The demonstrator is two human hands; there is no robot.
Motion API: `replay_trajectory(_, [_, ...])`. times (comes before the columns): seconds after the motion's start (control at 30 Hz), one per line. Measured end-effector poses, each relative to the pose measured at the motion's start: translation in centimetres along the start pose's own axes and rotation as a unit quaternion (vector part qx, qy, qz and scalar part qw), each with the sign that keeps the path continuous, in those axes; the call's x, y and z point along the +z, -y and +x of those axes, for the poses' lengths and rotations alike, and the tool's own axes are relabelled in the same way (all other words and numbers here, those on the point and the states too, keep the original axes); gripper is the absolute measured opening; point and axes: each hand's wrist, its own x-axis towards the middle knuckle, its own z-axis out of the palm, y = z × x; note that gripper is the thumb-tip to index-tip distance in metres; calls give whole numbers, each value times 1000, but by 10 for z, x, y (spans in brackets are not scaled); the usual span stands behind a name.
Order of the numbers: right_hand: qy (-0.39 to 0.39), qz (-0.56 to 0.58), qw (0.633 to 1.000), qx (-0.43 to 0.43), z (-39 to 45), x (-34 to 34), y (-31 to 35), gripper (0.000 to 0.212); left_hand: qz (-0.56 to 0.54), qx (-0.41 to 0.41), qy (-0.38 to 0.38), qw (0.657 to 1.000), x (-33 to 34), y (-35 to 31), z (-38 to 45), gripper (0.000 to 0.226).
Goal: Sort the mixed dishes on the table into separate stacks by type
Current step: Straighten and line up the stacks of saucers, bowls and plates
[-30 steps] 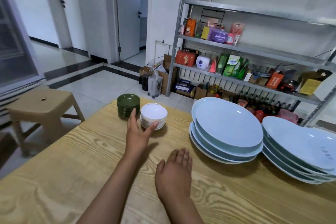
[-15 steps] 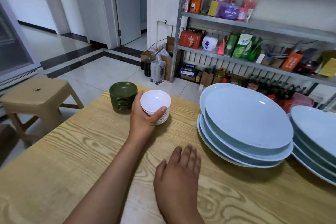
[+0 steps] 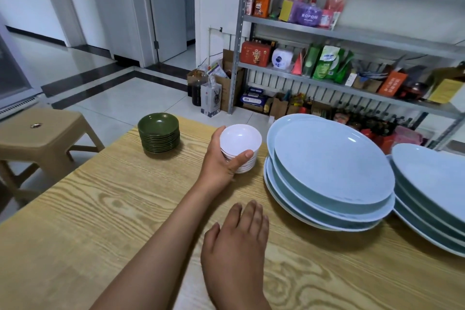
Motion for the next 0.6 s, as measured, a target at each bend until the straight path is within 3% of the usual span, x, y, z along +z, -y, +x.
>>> replay_trajectory(0.33, [23,3,1000,2,1,1,-2,61,31,-37,69,996,0,-6,-2,94])
replay_trajectory(0.43, [27,5,1000,-6,0,0,-3,62,114,46,-48,991,-15,-19,-15,44])
replay_trajectory(0.5, [26,8,1000,-8,0,0,-4,62,194,131,-178,956,-34,-29,-22,10])
replay_trajectory(0.6, [18,11,1000,-9,-2,-1,-4,62,191,100,-355,910,-78,-37,-24,11])
